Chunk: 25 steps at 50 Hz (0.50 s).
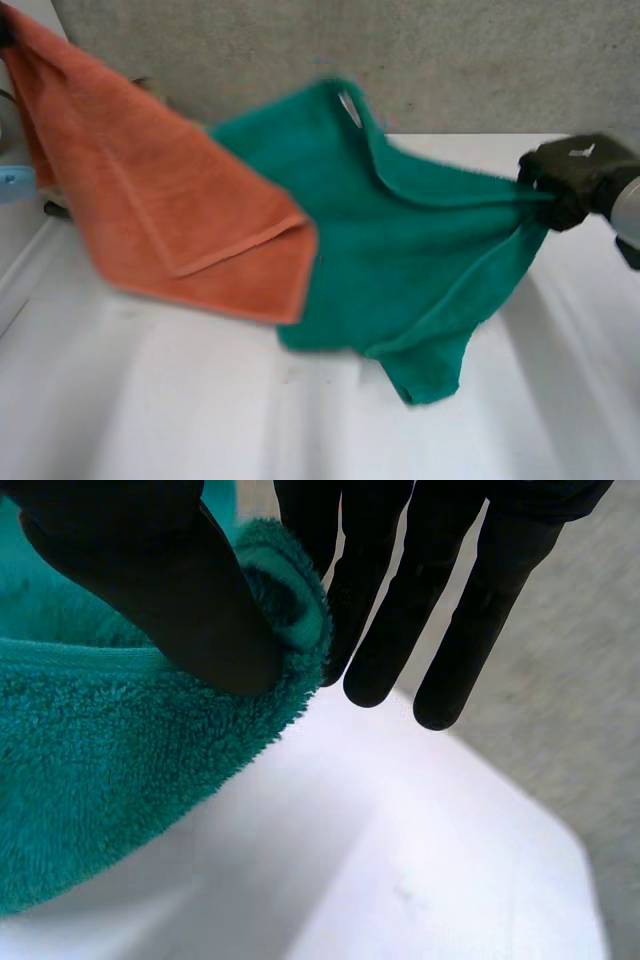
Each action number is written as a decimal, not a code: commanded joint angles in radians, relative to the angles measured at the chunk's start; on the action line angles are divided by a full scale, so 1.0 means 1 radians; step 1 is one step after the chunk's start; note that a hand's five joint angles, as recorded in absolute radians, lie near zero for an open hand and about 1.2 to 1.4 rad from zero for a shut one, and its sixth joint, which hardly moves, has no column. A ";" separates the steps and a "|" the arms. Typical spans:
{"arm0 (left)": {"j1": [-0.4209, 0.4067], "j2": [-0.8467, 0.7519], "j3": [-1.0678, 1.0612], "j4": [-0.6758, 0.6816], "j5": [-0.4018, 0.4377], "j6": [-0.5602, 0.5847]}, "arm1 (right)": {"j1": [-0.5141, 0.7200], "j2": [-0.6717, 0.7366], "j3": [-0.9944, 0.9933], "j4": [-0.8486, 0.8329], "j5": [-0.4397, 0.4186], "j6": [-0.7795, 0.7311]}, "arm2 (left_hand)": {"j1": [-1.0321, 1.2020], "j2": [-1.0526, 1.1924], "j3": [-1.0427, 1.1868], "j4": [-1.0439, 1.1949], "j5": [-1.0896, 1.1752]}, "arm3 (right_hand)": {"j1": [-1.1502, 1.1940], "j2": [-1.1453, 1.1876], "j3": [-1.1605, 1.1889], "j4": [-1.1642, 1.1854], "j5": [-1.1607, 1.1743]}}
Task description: Fold the laundry.
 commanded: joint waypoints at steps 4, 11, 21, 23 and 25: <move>0.016 -0.052 0.034 -0.008 0.008 0.009 | 0.018 0.100 0.067 -0.080 0.005 0.008 | 0.239 0.199 0.205 0.199 0.251 | 0.285 0.216 0.207 0.198 0.222; -0.076 -0.026 -0.214 -0.028 0.089 0.009 | 0.027 0.100 0.121 -0.123 0.005 0.017 | -0.910 -0.949 -0.944 -0.950 -0.897 | 0.285 0.216 0.207 0.198 0.222; -0.147 0.132 -0.532 -0.166 0.143 0.027 | 0.050 0.098 0.165 -0.155 0.003 0.017 | -0.976 -1.016 -1.010 -1.016 -0.964 | 0.285 0.216 0.207 0.198 0.222; -0.175 0.143 -0.557 -0.239 0.145 0.016 | 0.052 0.098 0.167 -0.158 0.002 0.019 | -0.971 -1.010 -1.004 -1.010 -0.958 | 0.285 0.216 0.207 0.198 0.222; -0.201 0.157 -0.566 -0.284 0.146 0.007 | 0.053 0.097 0.167 -0.160 -0.003 0.019 | -0.971 -1.010 -1.004 -1.010 -0.958 | 0.285 0.216 0.207 0.198 0.222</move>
